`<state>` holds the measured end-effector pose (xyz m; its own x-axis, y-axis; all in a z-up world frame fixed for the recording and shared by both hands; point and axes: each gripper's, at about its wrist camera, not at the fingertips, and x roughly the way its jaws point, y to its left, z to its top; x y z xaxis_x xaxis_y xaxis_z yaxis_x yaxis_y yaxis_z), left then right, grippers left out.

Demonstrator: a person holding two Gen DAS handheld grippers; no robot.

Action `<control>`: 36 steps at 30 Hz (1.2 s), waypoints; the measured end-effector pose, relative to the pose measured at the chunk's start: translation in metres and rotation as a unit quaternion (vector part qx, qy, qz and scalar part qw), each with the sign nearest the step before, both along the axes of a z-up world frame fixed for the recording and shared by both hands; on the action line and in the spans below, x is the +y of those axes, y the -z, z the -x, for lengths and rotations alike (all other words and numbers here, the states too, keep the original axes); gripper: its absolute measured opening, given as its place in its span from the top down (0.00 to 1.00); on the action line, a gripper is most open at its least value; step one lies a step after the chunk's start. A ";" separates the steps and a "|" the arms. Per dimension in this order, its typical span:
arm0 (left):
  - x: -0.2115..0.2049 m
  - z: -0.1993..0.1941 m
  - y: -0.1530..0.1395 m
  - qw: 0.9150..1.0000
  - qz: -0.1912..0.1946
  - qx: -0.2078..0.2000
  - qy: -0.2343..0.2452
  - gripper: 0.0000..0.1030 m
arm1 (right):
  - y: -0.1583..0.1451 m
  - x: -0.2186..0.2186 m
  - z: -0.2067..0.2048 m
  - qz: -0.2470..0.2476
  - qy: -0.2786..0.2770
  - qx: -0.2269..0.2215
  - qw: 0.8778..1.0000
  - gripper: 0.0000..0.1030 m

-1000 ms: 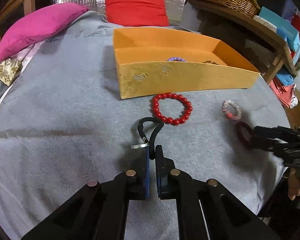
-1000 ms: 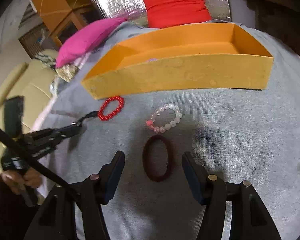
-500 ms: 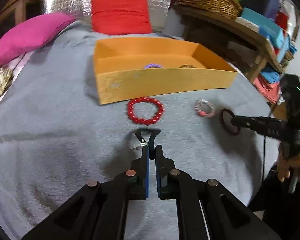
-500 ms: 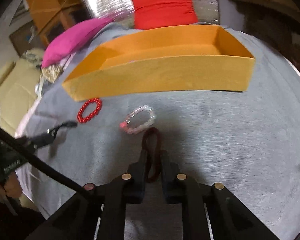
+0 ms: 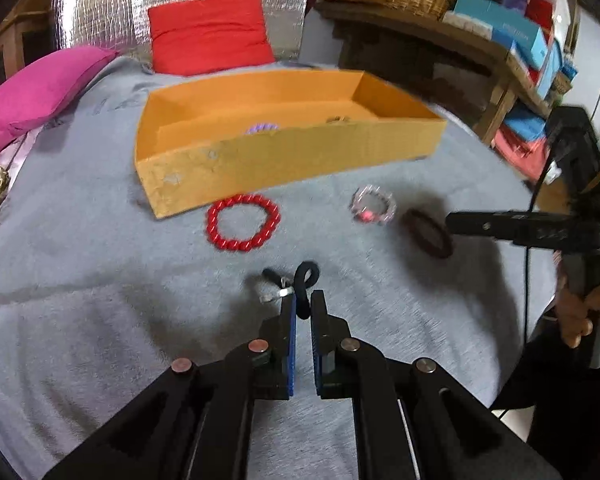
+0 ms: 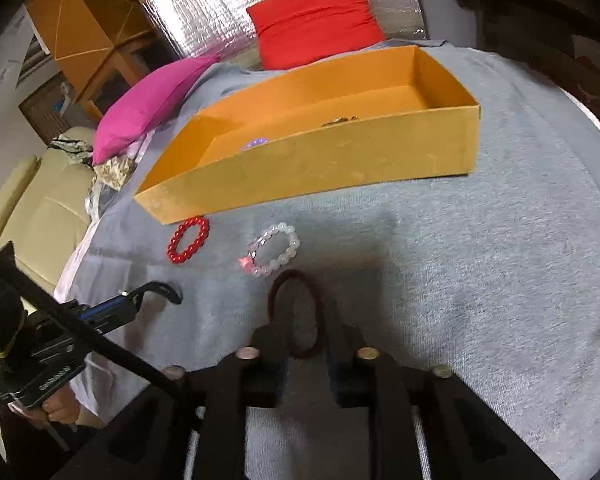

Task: Organize jewelry
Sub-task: 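Grasp the black cord loop with the left tool, then lift the black cord loop with the left tool while the right tool lifts the maroon band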

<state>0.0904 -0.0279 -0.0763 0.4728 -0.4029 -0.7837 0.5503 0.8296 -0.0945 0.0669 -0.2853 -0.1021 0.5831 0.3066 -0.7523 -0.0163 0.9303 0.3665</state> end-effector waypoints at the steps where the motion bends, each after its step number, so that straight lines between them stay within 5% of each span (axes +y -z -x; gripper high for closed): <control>1: 0.000 -0.001 0.003 1.000 -0.006 0.005 -0.001 0.88 | 0.001 0.001 0.000 0.002 0.003 0.005 1.000 0.52; 3: 0.001 -0.003 0.008 1.000 -0.017 0.013 -0.007 0.73 | 0.003 0.003 0.000 0.007 0.008 0.011 1.000 0.36; 5: 0.002 -0.003 0.009 1.000 -0.023 0.010 -0.012 0.60 | 0.002 0.008 0.000 0.014 0.003 0.002 1.000 0.36; 11: 0.006 -0.004 0.008 1.000 -0.021 0.006 -0.016 0.47 | 0.007 0.026 -0.002 0.055 -0.015 -0.006 0.998 0.38; 19: 0.014 -0.007 0.003 0.998 -0.033 -0.022 -0.053 0.47 | 0.017 0.044 -0.004 0.149 -0.019 -0.008 0.989 0.88; 31: -0.002 -0.011 0.021 0.997 -0.076 -0.016 -0.029 0.42 | 0.013 0.007 -0.005 0.090 0.039 0.005 0.995 0.89; 33: -0.001 -0.015 0.020 0.998 -0.060 -0.012 -0.029 0.51 | 0.013 0.006 -0.004 0.082 0.038 0.005 0.996 0.89; 35: 0.000 -0.018 0.021 0.999 -0.046 0.001 -0.024 0.95 | 0.012 0.005 -0.003 0.075 0.037 0.003 0.997 0.89; 36: -0.001 -0.020 0.022 0.999 -0.043 0.008 -0.021 0.95 | 0.011 0.004 -0.002 0.069 0.037 0.000 0.997 0.89</control>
<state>0.1100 -0.0287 -0.0980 0.4754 -0.3136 -0.8220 0.5141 0.8572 -0.0298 0.0686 -0.2813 -0.1132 0.5995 0.1561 -0.7850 0.0543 0.9706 0.2344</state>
